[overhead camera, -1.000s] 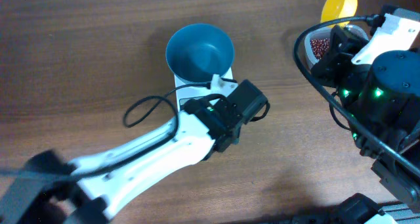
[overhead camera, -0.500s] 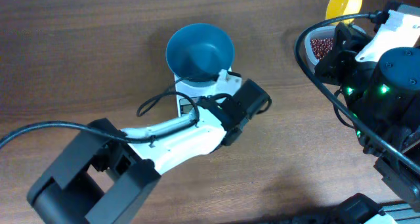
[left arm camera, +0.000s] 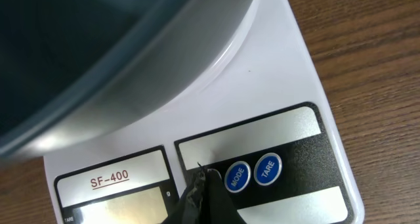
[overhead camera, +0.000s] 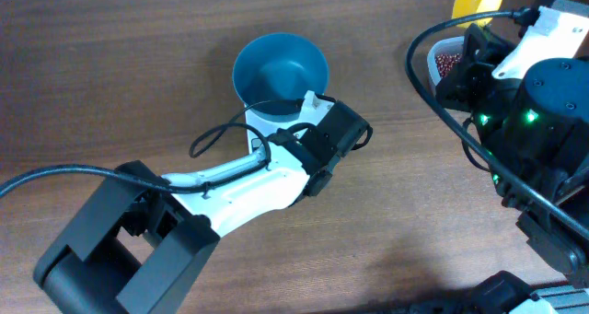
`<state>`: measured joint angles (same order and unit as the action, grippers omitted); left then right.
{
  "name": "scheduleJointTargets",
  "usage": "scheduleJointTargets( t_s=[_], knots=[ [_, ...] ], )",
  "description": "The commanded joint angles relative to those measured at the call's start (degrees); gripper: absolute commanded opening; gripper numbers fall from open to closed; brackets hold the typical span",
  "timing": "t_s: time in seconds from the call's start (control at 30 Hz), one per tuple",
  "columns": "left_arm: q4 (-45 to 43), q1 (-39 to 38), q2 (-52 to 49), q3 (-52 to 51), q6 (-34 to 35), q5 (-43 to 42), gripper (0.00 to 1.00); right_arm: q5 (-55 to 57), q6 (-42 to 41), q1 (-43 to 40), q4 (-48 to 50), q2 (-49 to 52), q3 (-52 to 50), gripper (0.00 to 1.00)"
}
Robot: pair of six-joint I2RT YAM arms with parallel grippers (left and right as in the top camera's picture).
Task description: Scoop item into bowl and weigh 50g on scale
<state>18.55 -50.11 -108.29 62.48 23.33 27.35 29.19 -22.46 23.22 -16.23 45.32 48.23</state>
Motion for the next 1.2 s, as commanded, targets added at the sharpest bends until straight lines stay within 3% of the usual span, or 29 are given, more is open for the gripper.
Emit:
scheduleJointTargets(
  t_s=[0.0,0.8,0.87,1.1,1.17],
  knots=[
    [-0.7,0.1,-1.2,0.2,-0.9,-1.0,0.0,-0.3,0.2,-0.5,0.3,-0.2,1.5,0.04],
    [3.1,0.0,-3.6,0.5,-1.0,-2.5,0.0,-0.3,0.2,-0.5,0.3,-0.2,1.5,0.04],
    [5.0,0.0,0.0,2.4,-4.0,-2.5,0.0,-0.3,0.2,-0.5,0.3,-0.2,1.5,0.04],
    [13.7,0.0,21.4,4.3,-4.8,-4.1,0.0,-0.3,0.2,-0.5,1.0,-0.2,1.5,0.04],
    [14.4,0.3,28.2,4.3,-5.0,-4.0,0.06,-0.3,0.2,-0.5,1.0,0.7,1.5,0.04]
  ],
)
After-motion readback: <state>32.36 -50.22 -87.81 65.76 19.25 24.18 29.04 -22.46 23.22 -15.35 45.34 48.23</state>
